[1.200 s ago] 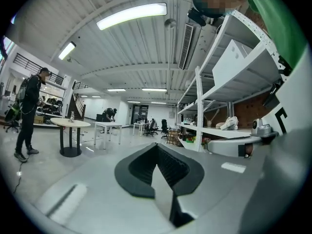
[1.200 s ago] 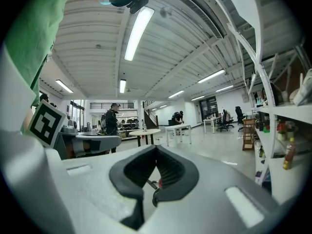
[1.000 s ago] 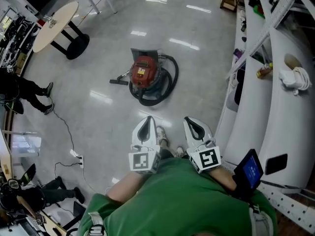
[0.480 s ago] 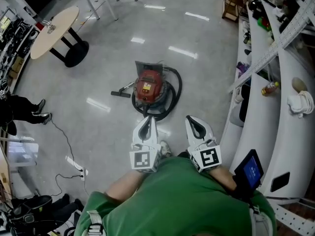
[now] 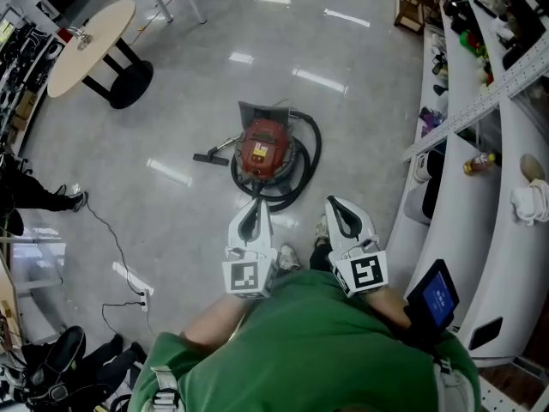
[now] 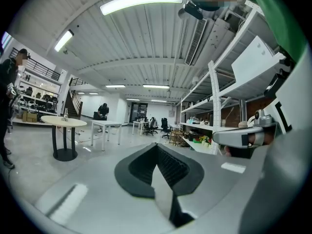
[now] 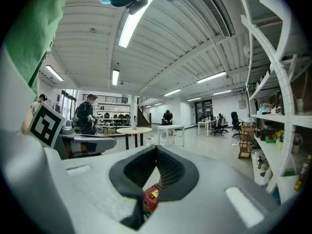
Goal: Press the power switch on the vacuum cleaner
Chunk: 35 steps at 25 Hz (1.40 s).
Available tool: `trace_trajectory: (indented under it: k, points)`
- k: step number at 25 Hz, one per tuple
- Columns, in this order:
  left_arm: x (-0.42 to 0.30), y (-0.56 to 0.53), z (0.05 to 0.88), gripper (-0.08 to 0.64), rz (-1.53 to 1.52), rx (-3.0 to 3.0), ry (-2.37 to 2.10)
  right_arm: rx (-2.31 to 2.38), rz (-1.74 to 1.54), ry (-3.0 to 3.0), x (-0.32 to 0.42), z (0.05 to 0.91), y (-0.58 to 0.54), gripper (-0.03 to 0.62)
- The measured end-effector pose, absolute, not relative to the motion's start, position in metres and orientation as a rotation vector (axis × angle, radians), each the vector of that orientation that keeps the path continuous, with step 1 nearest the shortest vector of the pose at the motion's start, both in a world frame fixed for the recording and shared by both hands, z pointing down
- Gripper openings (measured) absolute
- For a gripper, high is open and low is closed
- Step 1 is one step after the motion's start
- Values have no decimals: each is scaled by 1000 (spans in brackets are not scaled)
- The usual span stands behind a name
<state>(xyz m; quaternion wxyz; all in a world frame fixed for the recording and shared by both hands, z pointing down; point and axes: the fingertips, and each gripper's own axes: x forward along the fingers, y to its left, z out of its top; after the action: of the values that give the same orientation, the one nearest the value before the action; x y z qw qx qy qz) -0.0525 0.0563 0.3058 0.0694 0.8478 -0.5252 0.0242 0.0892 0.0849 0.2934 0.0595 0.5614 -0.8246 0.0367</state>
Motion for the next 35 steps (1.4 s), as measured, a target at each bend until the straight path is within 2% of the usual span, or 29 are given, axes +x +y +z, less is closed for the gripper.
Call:
trace_trajectory:
  k: [19,35]
  points:
    - [-2,-69,333,6,225,2369,-1793,1448,261,-2642,149,324,-60,3]
    - [-68,-101,365,6,197,2220,-1891,1216,249,-2673,74,344,-119,3]
